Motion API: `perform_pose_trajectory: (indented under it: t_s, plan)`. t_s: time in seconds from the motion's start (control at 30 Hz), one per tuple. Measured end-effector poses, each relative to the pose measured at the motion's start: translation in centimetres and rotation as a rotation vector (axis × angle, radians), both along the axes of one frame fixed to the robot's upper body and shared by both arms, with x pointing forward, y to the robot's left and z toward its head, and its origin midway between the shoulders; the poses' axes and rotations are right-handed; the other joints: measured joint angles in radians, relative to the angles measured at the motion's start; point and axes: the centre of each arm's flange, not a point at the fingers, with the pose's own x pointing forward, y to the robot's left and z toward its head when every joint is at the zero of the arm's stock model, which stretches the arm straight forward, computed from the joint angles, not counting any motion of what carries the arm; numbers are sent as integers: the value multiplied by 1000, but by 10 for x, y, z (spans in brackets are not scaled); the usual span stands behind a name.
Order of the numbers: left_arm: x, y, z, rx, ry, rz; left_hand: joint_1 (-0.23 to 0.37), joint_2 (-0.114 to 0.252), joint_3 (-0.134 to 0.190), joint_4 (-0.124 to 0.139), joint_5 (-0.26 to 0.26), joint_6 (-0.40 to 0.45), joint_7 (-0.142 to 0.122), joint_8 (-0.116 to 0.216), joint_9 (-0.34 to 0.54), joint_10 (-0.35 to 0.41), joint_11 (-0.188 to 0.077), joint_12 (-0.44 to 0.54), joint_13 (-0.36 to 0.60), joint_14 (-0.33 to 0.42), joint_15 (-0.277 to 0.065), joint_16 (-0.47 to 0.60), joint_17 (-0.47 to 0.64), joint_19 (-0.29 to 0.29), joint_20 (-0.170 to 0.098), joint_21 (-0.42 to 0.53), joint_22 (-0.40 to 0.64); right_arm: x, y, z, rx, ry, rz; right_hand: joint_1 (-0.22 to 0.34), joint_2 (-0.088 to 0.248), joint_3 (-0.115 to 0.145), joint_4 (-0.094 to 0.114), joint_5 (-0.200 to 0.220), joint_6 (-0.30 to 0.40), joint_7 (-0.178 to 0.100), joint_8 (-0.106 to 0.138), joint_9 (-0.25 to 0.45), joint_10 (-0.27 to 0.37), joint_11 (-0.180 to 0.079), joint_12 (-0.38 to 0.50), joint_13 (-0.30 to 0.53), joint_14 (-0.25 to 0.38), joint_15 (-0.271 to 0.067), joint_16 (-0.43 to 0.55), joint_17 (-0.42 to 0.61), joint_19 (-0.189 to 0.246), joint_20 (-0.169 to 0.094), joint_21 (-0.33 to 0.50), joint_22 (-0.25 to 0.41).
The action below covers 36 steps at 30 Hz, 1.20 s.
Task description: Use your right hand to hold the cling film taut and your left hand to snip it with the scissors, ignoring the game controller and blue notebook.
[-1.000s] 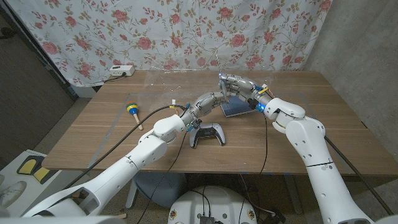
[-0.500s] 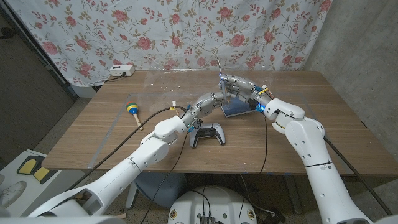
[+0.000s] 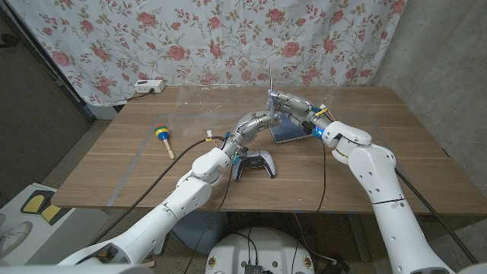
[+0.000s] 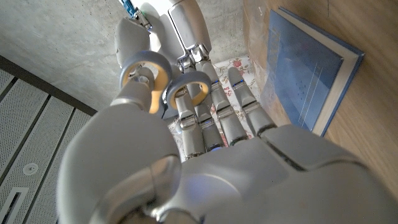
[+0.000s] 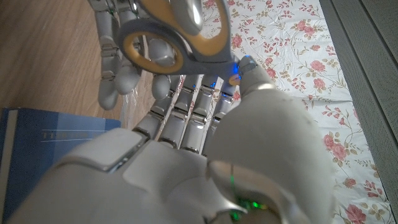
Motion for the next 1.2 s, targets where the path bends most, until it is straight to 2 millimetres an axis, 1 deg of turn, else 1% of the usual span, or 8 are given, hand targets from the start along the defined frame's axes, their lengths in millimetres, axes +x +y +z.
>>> perform_pose_trajectory:
  t_s: [0.17,0.37,0.47,0.6,0.8,0.9,0.97,1.2]
  plan:
    - [-1,0,-4,-40,17,10,7,-7,-1,1,14,-22,22,76,93,12,12,45,63,63,-3,-17,-2,34,-24,61,28,0,-1,-1,4,3,-1,0,0,0,0,0,1,1,-1,0,0,0,0,0,0,0,0,3,0,0,0,0]
    - [-1,2,-6,-74,34,21,12,-12,0,2,18,-43,43,125,158,18,18,52,80,108,2,-39,-21,35,-32,93,40,1,-2,-1,6,5,-3,0,0,0,0,0,1,1,-2,1,0,0,0,-3,0,0,-3,5,0,0,0,0]
    - [-1,1,-7,-81,39,20,12,-12,14,4,18,-45,45,134,165,18,18,51,66,117,0,-46,-26,31,-36,100,43,1,-2,-1,6,5,-2,0,0,-1,1,0,1,1,-2,1,0,0,0,-3,0,0,-4,5,0,0,0,0]
    - [0,1,-7,-70,49,19,16,-16,14,4,18,-46,46,135,164,23,23,36,52,117,0,-51,-31,19,-37,108,47,1,-3,-1,3,4,0,0,0,-1,1,0,1,1,-3,1,0,0,0,-3,0,0,-4,5,0,0,0,0]
    - [1,-1,-4,-40,60,18,31,-29,14,4,14,-48,47,162,169,23,23,35,54,122,5,-52,-17,10,-39,128,52,0,-3,-1,-10,-2,5,0,0,-1,1,0,0,0,1,1,0,0,0,-3,0,0,-8,5,-4,-4,0,0]
    - [1,-2,-2,-17,63,24,37,-32,10,0,10,-49,46,168,178,23,23,35,59,128,10,-47,-10,9,-39,133,56,0,-2,0,-24,-9,10,0,0,-1,1,0,2,-1,1,-1,-1,0,0,-3,0,0,-8,5,-6,-6,0,0]
    - [2,-3,-3,-6,69,29,42,-36,5,-5,10,-50,46,174,178,34,34,34,63,128,10,-46,-4,3,-32,138,57,1,-1,1,-32,-12,12,0,0,-1,1,-1,4,-3,1,-4,-1,0,0,-3,0,0,-8,5,-6,-6,0,0]
    - [3,-4,1,22,72,29,64,-36,-4,-4,6,-59,36,180,175,34,34,29,73,123,6,-46,13,-8,-32,153,61,2,2,3,-60,-25,26,3,-3,-1,1,-4,11,-10,1,-6,-2,-1,0,-2,0,0,-11,9,-6,-6,0,0]
